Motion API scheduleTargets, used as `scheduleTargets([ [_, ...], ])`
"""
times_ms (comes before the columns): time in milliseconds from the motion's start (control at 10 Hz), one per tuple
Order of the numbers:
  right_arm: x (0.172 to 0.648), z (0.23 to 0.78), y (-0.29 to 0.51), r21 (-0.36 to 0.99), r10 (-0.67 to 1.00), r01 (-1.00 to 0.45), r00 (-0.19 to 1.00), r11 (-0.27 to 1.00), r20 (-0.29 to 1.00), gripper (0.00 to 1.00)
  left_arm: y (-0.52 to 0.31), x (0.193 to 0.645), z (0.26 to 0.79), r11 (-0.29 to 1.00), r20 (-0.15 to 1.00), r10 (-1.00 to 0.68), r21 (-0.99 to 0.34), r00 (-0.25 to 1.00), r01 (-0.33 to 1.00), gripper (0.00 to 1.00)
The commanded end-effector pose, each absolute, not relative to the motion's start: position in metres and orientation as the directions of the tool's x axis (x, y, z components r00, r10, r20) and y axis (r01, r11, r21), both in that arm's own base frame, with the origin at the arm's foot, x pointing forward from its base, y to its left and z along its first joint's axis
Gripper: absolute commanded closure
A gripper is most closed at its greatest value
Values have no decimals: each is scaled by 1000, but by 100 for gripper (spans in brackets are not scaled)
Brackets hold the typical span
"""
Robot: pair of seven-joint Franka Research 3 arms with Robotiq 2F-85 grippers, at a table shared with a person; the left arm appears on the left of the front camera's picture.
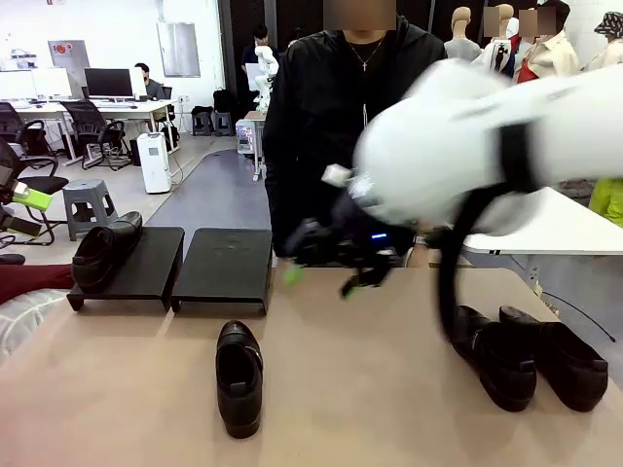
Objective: Organize the shoes by placing them on the stand.
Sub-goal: Pick up one Shoe and place it in the middle of the table.
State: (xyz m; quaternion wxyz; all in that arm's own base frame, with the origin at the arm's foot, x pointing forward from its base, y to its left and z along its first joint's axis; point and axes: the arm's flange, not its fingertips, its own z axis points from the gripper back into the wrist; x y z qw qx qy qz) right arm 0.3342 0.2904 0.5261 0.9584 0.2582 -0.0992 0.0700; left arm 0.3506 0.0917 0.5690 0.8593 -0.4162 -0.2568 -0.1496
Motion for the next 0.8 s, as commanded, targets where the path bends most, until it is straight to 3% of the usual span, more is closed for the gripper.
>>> scheduleTargets([
  [0, 296, 546, 176, 539, 100, -211, 968, 816, 228, 0, 93, 350, 569, 603, 575, -52, -634, 816, 485, 0],
  [300, 249, 569, 39, 669, -172, -83, 936, 739, 306, 0, 93, 350, 569, 603, 575, -52, -634, 816, 485, 0],
  [700, 257, 517, -39, 753, -334, 124, 933, 647, 134, 0, 93, 350, 569, 603, 575, -52, -634, 816, 485, 0],
])
